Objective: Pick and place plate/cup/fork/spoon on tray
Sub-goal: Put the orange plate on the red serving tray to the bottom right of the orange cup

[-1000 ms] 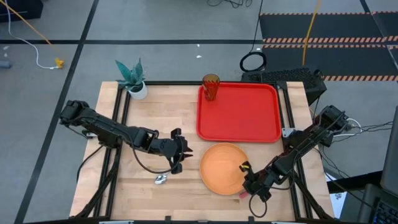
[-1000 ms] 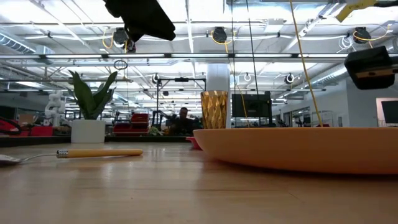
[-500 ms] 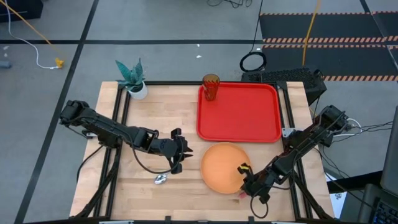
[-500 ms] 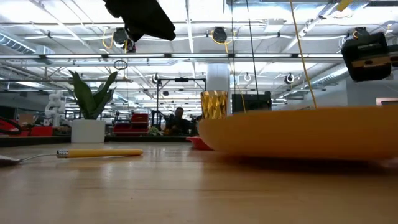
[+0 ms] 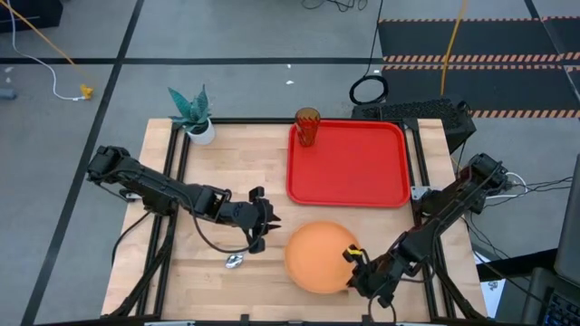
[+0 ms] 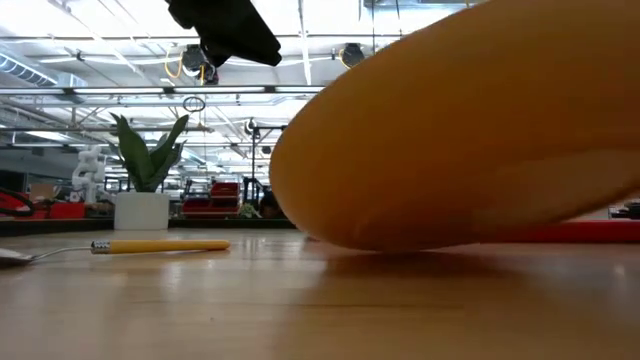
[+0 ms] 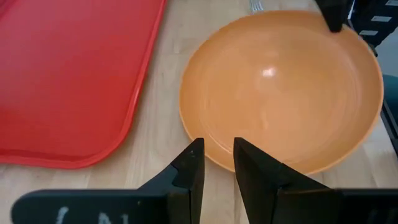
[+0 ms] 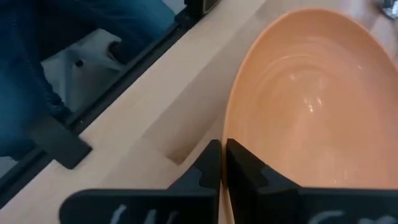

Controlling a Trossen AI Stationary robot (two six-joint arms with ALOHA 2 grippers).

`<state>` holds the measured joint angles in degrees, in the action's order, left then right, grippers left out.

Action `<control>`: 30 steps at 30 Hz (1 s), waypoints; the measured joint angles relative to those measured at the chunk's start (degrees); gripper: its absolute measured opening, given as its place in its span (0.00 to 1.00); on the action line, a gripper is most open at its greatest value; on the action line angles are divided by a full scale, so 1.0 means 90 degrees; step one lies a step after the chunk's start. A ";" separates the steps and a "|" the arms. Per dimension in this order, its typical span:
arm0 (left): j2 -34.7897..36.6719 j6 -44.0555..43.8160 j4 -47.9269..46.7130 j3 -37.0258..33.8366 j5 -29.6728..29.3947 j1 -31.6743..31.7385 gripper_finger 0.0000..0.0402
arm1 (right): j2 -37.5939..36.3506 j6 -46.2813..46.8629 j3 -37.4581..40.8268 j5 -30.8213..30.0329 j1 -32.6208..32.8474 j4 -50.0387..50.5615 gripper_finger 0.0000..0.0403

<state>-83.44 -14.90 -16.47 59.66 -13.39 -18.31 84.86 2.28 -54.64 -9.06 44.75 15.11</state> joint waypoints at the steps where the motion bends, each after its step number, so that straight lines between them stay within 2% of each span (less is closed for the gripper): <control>1: 0.0000 0.0002 -0.0005 0.0000 0.0001 -0.0011 0.22 | 0.0000 0.0002 -0.0093 -0.0041 0.0000 0.0111 0.00; 9: -0.0002 0.0121 -0.0002 0.0000 0.0001 -0.0110 0.22 | 0.0000 -0.0097 -0.0641 -0.0364 -0.0002 0.0723 0.00; 30: -0.0002 0.0131 0.0002 0.0000 -0.0001 -0.0112 0.22 | -0.0012 -0.0042 -0.1317 -0.1318 -0.0206 0.2113 0.00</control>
<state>-83.46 -13.71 -16.45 59.66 -13.41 -19.31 84.75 1.91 -66.50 -20.92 42.90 34.12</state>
